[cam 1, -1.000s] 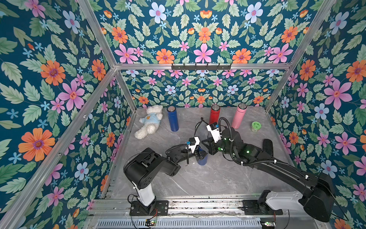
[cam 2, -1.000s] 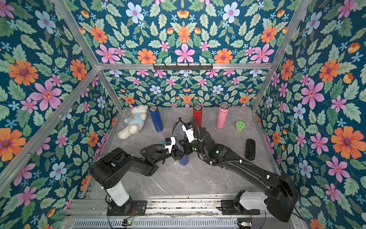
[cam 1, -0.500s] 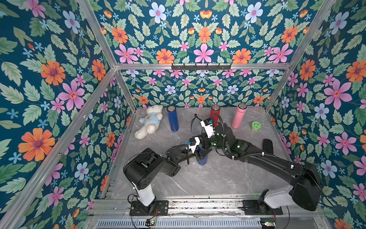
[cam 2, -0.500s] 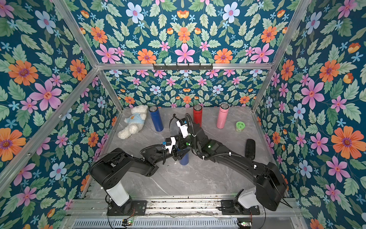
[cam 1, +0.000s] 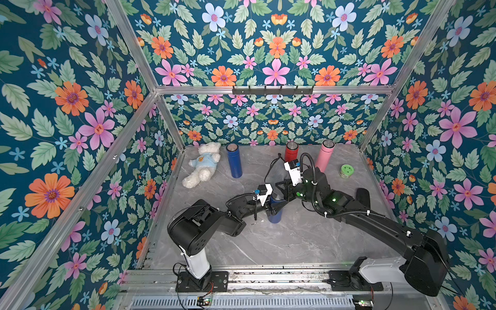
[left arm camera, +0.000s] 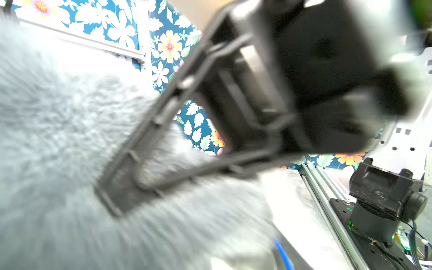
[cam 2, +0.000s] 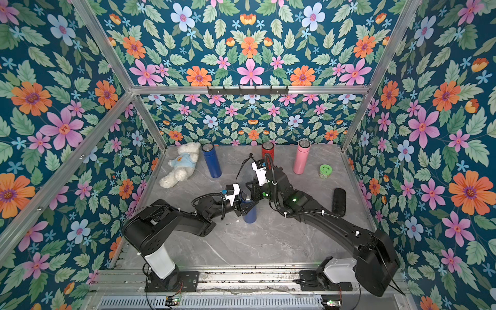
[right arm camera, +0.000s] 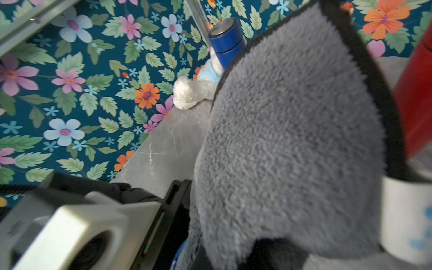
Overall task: Wipe the surface of the thermos
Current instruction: Wipe the dirt from the surface of the thermos.
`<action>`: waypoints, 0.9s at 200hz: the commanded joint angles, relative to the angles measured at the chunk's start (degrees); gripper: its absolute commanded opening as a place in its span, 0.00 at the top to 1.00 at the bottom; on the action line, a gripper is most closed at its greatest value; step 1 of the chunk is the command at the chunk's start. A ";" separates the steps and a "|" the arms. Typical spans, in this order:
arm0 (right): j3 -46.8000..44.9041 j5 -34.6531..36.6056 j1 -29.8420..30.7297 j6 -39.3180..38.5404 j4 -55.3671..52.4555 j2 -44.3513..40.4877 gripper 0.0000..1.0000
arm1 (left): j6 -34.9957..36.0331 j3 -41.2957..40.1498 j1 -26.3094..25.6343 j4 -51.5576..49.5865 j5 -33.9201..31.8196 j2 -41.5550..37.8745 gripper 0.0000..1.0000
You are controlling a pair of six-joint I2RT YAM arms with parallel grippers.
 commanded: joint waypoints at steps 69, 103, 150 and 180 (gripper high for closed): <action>3.69 3.01 -5.75 -4.81 -21.93 -9.22 1.00 | -28.32 -3.77 0.88 4.48 -25.25 -2.03 1.00; -1.00 2.88 -6.78 -3.91 -22.38 -13.31 1.00 | -50.56 -3.61 0.83 11.07 -35.39 -2.25 1.00; -9.90 1.54 -8.20 -0.68 -19.90 -16.82 1.00 | -54.49 -5.85 -0.53 10.99 -50.60 -12.34 1.00; -14.05 -3.15 -8.17 2.61 -13.82 -15.95 1.00 | -49.76 -6.80 -1.02 10.93 -58.49 -17.84 1.00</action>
